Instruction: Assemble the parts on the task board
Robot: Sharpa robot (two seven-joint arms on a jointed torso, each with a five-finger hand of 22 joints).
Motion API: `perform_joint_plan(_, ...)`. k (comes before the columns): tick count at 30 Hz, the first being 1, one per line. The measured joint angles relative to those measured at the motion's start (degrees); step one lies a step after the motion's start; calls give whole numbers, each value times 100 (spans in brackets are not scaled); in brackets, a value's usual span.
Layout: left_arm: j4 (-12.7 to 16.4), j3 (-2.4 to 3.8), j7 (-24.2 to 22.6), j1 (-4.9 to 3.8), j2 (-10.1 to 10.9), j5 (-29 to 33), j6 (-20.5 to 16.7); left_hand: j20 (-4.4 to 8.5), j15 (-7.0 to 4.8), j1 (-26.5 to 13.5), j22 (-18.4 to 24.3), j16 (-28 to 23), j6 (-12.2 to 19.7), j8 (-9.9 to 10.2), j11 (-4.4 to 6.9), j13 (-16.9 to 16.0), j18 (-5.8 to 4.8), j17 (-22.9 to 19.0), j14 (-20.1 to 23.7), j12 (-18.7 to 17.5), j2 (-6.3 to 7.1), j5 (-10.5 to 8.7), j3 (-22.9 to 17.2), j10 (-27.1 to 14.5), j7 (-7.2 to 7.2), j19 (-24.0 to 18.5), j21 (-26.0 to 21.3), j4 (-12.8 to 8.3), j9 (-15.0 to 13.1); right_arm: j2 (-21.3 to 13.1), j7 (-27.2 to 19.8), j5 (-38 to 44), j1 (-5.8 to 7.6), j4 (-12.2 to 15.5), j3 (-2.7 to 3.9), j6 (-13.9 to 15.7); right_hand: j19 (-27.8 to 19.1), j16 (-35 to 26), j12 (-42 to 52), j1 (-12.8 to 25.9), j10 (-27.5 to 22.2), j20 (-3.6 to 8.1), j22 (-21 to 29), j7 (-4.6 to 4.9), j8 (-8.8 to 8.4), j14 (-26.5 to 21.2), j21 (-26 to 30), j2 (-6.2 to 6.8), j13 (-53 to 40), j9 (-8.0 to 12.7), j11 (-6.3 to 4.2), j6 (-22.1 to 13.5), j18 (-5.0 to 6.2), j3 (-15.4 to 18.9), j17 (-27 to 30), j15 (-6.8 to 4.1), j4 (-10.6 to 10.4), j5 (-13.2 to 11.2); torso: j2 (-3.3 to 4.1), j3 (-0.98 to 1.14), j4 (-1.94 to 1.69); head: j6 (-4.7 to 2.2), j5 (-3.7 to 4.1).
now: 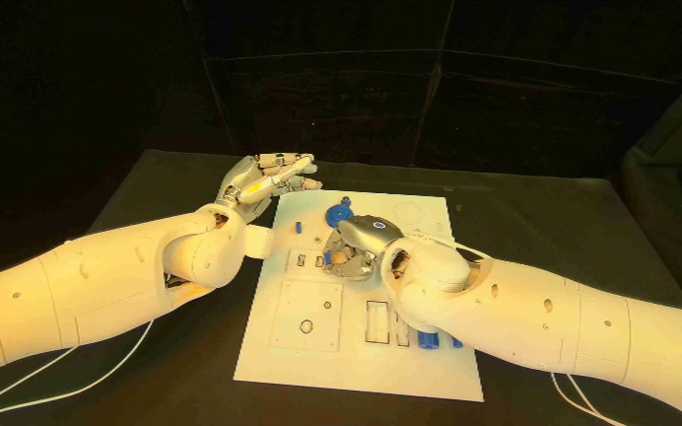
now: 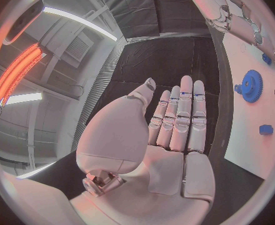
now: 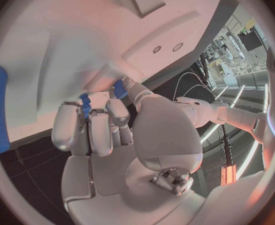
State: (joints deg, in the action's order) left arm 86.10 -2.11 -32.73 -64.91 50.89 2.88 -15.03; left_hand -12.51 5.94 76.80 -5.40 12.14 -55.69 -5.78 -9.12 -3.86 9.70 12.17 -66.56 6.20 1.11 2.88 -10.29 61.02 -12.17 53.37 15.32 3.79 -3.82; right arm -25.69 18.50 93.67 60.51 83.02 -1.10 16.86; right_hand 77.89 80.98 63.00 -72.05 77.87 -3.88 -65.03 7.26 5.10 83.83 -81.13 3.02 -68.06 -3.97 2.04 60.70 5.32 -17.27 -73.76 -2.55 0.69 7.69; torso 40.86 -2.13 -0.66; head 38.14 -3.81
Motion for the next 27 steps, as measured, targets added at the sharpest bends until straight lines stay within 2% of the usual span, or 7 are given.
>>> perform_joint_plan(9, -1, 0, 5, 0, -1, 1, 4, 0, 0, -29, 0, 0, 0, 24, 0, 0, 0, -1, 0, 0, -29, 0, 16, 0, 0, 0, 0, -16, 0, -3, 83, 70, -4, 34, 0, -10, -20, -32, -51, 107, -20, -20, 39, 32, -24, 21, 26, 107, 52, 17, 20, -40, 0, -9, 25, 21, 7, 0, 0, 0, 0, 7, 5)
perform_joint_plan(18, -1, 0, 11, 0, 0, 1, 7, 0, 0, -29, -1, 0, 0, 23, 0, 0, 0, -1, 0, 0, -29, 0, 16, 0, 0, 0, 0, -16, 0, -5, 175, 131, -7, 47, 0, 7, -41, -32, -74, 247, -40, -41, 59, 12, -31, 21, 48, 247, 91, 12, 41, -59, 0, 75, 48, 21, -68, 29, 0, 1, -3, 1, 9)
perform_joint_plan(20, -1, 0, 12, 0, 0, 1, 8, 0, 0, -29, -1, 0, 0, 24, 0, 0, 0, -1, 0, 0, -29, 0, 16, 0, 0, 0, 0, -16, 0, -5, 196, 144, -9, 49, -1, 18, -41, -60, -112, 306, -64, -41, 82, 18, -47, 21, 48, 306, 114, 1, 23, -102, 0, 138, 54, 21, -86, 29, 0, 1, -3, 1, 9)
perform_joint_plan(23, -2, 0, 14, 0, 0, 2, 10, 0, 0, -29, 0, 0, 0, 24, 0, -1, 0, -1, 0, 0, -29, 0, 16, 0, 0, 0, 0, -16, 0, -5, 216, 153, -17, 49, -6, 44, -41, -63, -144, 442, -92, -41, 106, 46, -133, 17, 71, 419, 153, 22, 52, -317, 0, 337, 71, 59, -174, 28, -1, 2, -3, -1, 9)
perform_joint_plan(27, -4, 0, 15, 0, 0, 2, 15, 0, 0, -28, 8, -22, -20, 23, 32, -1, 0, 8, 0, -23, -29, 0, 0, 32, 20, 0, -22, -32, 0, -6, 227, 160, -30, 44, -18, 119, -60, -87, -144, 512, -123, -61, 110, 98, -132, 21, 71, 449, 188, 22, 84, -592, 0, 663, 76, 103, -339, -6, -1, 3, -2, -5, 10)
